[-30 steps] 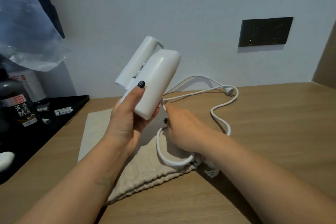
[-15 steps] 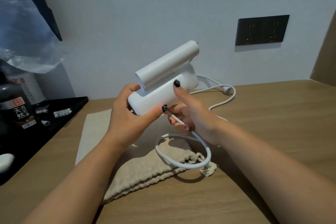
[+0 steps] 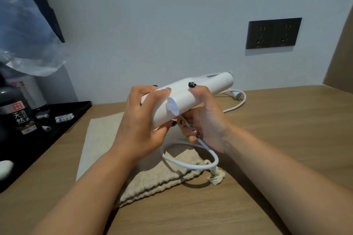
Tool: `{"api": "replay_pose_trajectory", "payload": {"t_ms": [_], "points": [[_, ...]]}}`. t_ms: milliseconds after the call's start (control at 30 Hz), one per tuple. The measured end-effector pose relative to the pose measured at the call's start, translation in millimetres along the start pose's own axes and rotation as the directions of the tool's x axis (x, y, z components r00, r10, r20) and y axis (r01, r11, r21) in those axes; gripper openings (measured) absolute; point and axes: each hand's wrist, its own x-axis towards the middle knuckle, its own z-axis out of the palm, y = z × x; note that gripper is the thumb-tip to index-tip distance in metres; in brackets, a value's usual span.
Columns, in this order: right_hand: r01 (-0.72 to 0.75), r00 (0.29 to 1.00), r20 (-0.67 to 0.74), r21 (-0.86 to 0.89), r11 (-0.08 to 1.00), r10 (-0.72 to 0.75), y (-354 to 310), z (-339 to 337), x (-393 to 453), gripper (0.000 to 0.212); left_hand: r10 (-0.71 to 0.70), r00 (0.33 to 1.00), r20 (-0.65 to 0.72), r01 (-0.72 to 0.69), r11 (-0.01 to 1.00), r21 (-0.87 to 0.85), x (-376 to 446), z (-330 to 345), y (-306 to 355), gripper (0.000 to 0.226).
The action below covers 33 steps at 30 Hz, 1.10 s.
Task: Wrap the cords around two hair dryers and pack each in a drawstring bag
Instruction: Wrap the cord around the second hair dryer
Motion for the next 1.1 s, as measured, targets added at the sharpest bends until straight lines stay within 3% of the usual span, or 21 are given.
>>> {"api": "replay_pose_trajectory", "payload": {"t_ms": [133,200,300,367,433,467,500,633,800,933,1100], "points": [[0.178,0.984,-0.014,0.054,0.983,-0.177,1.3,0.5,0.4,0.062,-0.058,0.997,-0.045,0.053,0.993,-0.105,-0.4,-0.9,7.6,0.076],[0.257,0.966,-0.040,0.042,0.965,-0.255,1.0,0.4,-0.1,0.059,-0.212,0.977,0.015,0.209,0.947,-0.244,-1.3,-2.3,14.0,0.084],[0.303,0.949,-0.071,-0.064,0.951,-0.307,2.6,-3.9,1.4,0.054,-0.429,0.878,0.213,0.479,0.778,-0.407,-1.2,-5.2,15.0,0.087],[0.332,0.938,-0.069,-0.115,0.936,-0.341,3.7,-8.4,2.7,0.055,-0.460,0.793,0.400,0.610,0.589,-0.530,-0.6,-7.8,10.3,0.078],[0.350,0.932,-0.051,-0.140,0.926,-0.359,3.7,-13.4,3.3,0.055,-0.417,0.667,0.618,0.735,0.234,-0.636,1.4,-13.5,7.7,0.071],[0.347,0.935,-0.027,-0.146,0.926,-0.355,2.8,-14.7,2.9,0.056,-0.374,0.620,0.689,0.767,0.108,-0.632,1.4,-16.6,6.7,0.073],[0.337,0.940,0.000,-0.151,0.929,-0.340,2.1,-15.8,2.6,0.058,-0.329,0.596,0.733,0.789,0.067,-0.611,1.3,-19.2,6.6,0.077],[0.296,0.955,0.048,-0.158,0.942,-0.293,0.5,-21.4,2.8,0.062,-0.340,0.599,0.725,0.798,0.179,-0.576,0.3,-17.2,8.6,0.060],[0.211,0.974,-0.037,-0.229,0.950,-0.225,-5.6,-26.4,-2.7,0.065,-0.400,0.680,0.614,0.731,0.315,-0.605,-0.4,-13.2,5.7,0.060],[0.180,0.981,-0.027,-0.251,0.951,-0.193,-8.6,-25.0,-5.2,0.097,-0.407,0.734,0.543,0.675,0.359,-0.644,-2.4,-9.9,8.8,0.058],[0.168,0.970,-0.113,-0.335,0.927,-0.217,-8.5,-24.3,-6.2,0.099,-0.433,0.821,0.371,0.569,0.663,-0.486,-1.5,-7.1,8.1,0.072]]}}
